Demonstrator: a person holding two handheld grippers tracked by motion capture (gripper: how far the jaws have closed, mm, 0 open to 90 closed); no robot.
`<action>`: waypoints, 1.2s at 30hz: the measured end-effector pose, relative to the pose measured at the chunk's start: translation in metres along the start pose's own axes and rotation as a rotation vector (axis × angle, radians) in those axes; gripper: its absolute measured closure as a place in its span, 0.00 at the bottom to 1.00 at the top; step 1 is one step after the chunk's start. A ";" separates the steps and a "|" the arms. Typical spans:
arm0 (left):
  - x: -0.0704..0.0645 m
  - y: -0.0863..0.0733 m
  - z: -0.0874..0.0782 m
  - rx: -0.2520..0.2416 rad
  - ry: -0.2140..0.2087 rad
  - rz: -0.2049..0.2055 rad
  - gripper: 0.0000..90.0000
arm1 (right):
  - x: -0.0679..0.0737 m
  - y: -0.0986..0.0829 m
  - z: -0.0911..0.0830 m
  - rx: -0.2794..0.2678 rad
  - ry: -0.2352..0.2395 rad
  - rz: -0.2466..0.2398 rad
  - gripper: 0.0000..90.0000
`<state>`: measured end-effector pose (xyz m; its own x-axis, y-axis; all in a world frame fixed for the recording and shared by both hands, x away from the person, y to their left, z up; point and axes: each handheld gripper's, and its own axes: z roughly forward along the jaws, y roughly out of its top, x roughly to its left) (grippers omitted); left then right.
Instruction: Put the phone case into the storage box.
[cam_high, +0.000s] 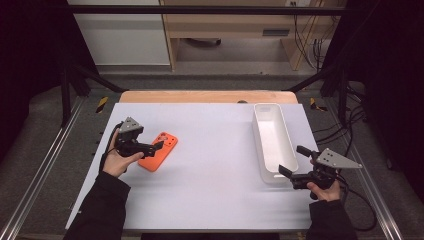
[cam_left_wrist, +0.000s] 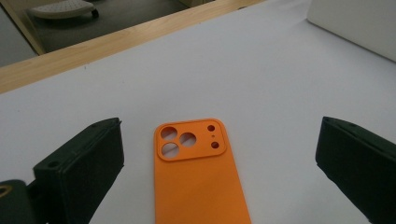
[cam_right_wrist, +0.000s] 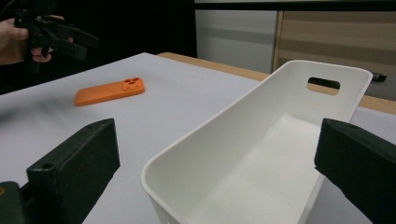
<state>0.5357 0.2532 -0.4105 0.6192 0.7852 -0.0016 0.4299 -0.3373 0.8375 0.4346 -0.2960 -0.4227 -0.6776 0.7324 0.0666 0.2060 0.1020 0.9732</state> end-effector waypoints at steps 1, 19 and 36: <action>0.000 0.000 0.002 0.001 0.000 -0.004 0.01 | 0.000 0.000 0.000 -0.001 0.000 0.002 0.00; 0.005 -0.007 0.026 0.093 0.015 -0.005 0.01 | 0.000 0.000 0.000 -0.003 -0.001 0.003 0.00; 0.007 -0.008 0.041 0.187 0.028 -0.012 0.01 | 0.000 0.000 0.000 -0.002 0.000 0.005 0.00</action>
<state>0.5632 0.2400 -0.4392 0.5957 0.8032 0.0066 0.5535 -0.4164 0.7213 0.4344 -0.2963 -0.4225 -0.6766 0.7329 0.0713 0.2077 0.0970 0.9734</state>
